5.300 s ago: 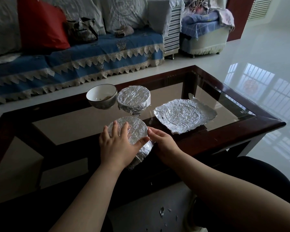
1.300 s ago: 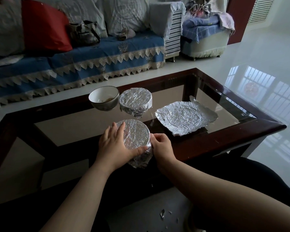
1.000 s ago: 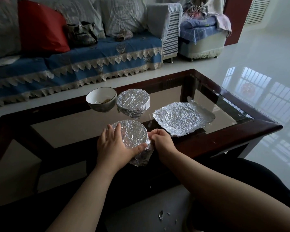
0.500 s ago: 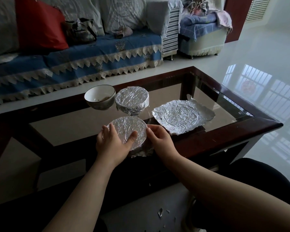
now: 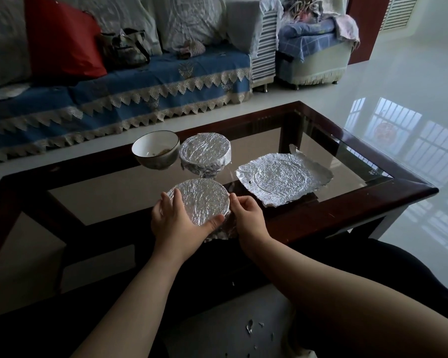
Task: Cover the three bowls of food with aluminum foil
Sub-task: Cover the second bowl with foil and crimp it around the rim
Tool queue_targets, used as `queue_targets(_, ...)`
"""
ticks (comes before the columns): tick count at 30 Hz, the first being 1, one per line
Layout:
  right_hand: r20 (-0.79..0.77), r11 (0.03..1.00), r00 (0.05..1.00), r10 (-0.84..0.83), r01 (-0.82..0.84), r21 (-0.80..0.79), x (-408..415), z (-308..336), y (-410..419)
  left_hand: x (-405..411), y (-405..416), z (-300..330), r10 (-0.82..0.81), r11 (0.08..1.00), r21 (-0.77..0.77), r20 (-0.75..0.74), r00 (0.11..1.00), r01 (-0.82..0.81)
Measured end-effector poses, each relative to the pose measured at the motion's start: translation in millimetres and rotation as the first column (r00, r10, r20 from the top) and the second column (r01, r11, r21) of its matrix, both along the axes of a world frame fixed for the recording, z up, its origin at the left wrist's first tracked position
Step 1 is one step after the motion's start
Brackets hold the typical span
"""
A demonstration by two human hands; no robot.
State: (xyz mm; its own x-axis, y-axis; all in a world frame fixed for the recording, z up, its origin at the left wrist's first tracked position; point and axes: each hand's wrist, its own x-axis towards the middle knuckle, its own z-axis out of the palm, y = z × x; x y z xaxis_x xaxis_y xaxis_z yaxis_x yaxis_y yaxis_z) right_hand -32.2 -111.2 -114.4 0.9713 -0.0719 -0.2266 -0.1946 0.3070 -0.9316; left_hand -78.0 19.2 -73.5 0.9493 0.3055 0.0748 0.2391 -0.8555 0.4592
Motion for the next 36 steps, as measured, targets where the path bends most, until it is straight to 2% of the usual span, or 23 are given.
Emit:
queue_targets(8,-0.083,0.996,0.996,-0.016,0.023,0.083,3,1,7,1,-1,-1,0.011,1.000,0.004,0.009,1.000,-0.011)
queue_targets(12,-0.082,0.997,0.996,-0.039,0.044,0.065,5,2,8,1,-2,-2,0.012,1.000,0.010,0.006,1.000,-0.012)
queue_targets(18,-0.113,0.999,0.993,0.036,-0.032,0.037,17,3,4,1,-4,1,0.026,0.999,-0.019,-0.029,0.999,-0.027)
queue_targets(21,-0.168,0.990,0.986,0.013,0.010,0.139,25,7,-2,2,-5,5,0.032,0.998,-0.044,-0.051,0.998,-0.035)
queue_targets(23,-0.149,0.988,0.989,0.023,0.000,0.155,24,11,-7,2,-3,8,0.028,0.998,-0.052,-0.047,0.999,-0.030)
queue_targets(26,-0.006,0.998,0.999,0.032,-0.031,0.053,13,8,-9,-1,5,11,0.005,1.000,0.000,0.009,1.000,-0.005)
queue_targets(28,0.163,0.983,0.985,0.060,-0.030,-0.182,0,2,-11,1,10,9,-0.061,0.998,0.033,0.037,0.997,0.060)
queue_targets(30,0.324,0.910,0.939,0.116,0.031,-0.414,-13,-4,-10,6,14,6,-0.115,0.993,0.041,0.010,0.993,0.114)
queue_targets(32,0.392,0.874,0.906,0.161,0.054,-0.482,-21,-10,-9,7,15,4,-0.138,0.990,0.031,-0.052,0.989,0.140)
queue_targets(36,0.370,0.879,0.917,0.149,0.048,-0.474,-22,-16,-6,5,10,7,-0.124,0.992,-0.024,-0.095,0.988,0.122)
